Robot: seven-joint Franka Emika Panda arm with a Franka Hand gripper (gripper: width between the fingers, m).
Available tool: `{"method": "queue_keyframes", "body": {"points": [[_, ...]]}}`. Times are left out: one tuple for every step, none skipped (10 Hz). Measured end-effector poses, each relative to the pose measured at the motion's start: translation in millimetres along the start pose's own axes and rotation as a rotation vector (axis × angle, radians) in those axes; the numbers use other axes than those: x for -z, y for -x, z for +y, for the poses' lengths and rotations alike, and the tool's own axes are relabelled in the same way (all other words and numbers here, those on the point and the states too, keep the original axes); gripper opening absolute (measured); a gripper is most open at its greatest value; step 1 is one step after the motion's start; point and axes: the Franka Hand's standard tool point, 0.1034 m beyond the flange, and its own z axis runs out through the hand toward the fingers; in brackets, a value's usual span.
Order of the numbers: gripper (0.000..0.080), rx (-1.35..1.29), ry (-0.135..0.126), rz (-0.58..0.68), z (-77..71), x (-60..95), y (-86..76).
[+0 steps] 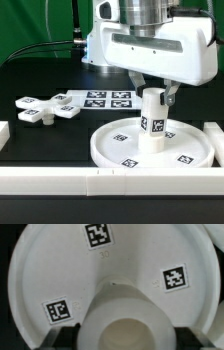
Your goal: Assemble round table
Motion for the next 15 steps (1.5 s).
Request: {"method": "queue_keyframes", "body": {"points": [[0.0407,-0.071,-0.004,-0.007,-0.5,-0.3,1.1],[0.0407,-0.143,-0.009,-0.014,-1.2,-0.5,2.3],[0.0407,-0.209,-0.013,-0.022,-2.1,-0.8,3.8],[0.0407,-0.257,-0.016,-0.028,-2.7,-1.1,4.7],[0.0407,-0.341,-0.036,-0.036,-2.3,-1.5,3.1],[0.0407,-0.474,-0.073,-0.051,-0.1,-1.9,0.5],[0.0407,-0.619,-0.104,-0.065,0.7,-2.3,-0.5],[0.0407,-0.698,-0.121,-0.077,1.0,-2.3,-1.4],[0.0407,-0.751,-0.128,-0.09,1.4,-2.4,-1.9],[0.0407,-0.802,-0.128,-0.097,1.0,-2.4,-1.6],[0.0407,-0.817,-0.129,-0.098,0.7,-2.4,-1.5],[0.049,-0.794,-0.129,-0.097,0.8,-2.8,-1.1],[0.0597,-0.753,-0.129,-0.094,1.0,-3.1,-1.1],[0.0597,-0.715,-0.126,-0.096,1.6,-3.1,-2.0],[0.064,-0.701,-0.125,-0.094,0.6,-3.3,-0.7]]}}
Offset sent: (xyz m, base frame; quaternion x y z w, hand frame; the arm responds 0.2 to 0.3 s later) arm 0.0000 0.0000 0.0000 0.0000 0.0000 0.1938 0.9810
